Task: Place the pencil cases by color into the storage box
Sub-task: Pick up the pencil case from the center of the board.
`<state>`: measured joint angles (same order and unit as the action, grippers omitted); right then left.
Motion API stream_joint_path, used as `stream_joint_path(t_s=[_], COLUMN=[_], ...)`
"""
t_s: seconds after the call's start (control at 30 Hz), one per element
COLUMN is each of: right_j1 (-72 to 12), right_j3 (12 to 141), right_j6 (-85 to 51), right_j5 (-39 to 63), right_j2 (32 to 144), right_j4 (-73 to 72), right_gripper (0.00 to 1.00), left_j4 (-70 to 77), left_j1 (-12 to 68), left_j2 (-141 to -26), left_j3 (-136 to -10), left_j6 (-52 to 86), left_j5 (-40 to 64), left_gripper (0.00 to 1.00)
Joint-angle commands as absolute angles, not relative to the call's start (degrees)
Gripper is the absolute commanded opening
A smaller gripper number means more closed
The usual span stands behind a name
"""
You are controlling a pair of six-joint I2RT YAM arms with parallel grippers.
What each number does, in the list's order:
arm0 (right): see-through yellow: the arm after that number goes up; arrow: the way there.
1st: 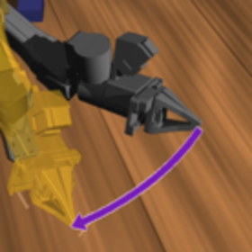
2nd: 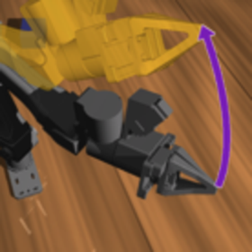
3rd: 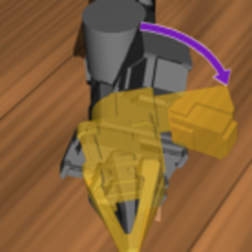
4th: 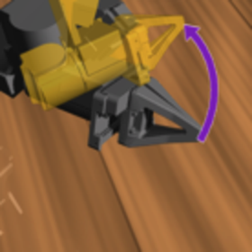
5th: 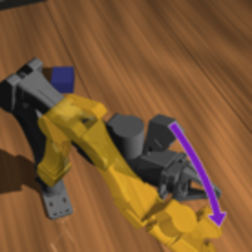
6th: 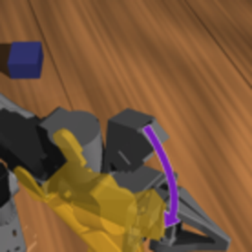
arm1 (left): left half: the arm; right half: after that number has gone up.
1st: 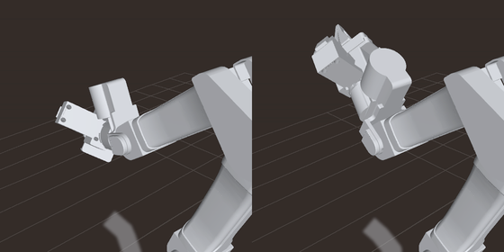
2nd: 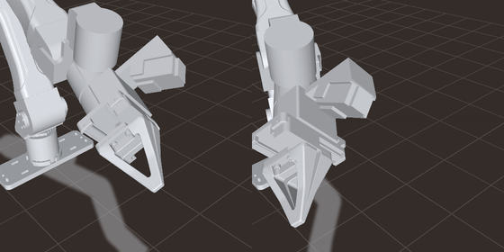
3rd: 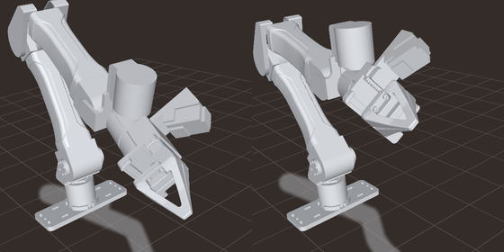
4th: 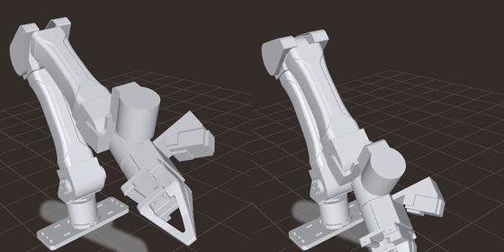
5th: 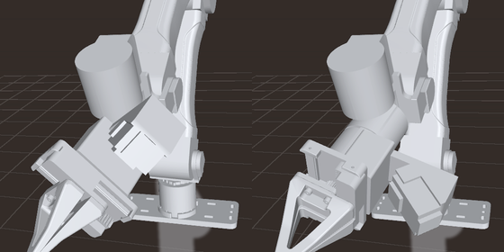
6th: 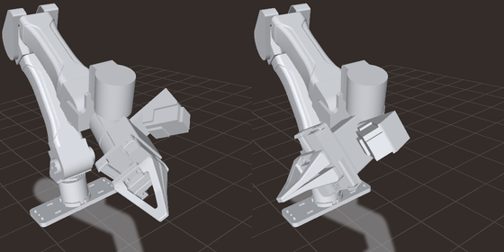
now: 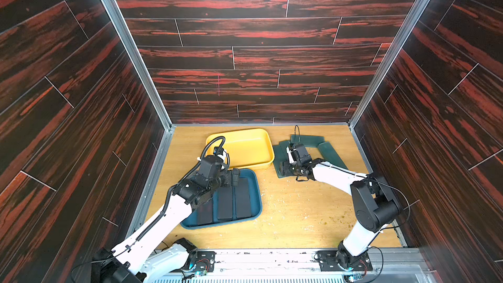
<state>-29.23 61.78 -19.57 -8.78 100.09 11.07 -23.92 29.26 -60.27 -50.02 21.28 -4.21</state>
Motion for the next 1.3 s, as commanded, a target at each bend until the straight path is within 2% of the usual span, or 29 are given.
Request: stream_joint_path(t_s=[0.0,1.27], right_j1=[-29.82,-30.92], right_j3=[63.75,71.98], right_j6=[-18.57,-18.37], right_j5=[-10.14,-13.01], right_j2=[102.90,116.05], right_j4=[11.73,14.30], right_gripper=[0.77,0.75], left_j4=[-25.28,-25.78], left_j1=[29.36,29.38], left_j2=[-59.41,-56.71], left_j3=[-50.24,-50.54], left_j6=[22.25,24.35], left_j5=[-5.37,-5.71], left_gripper=[0.97,0.97])
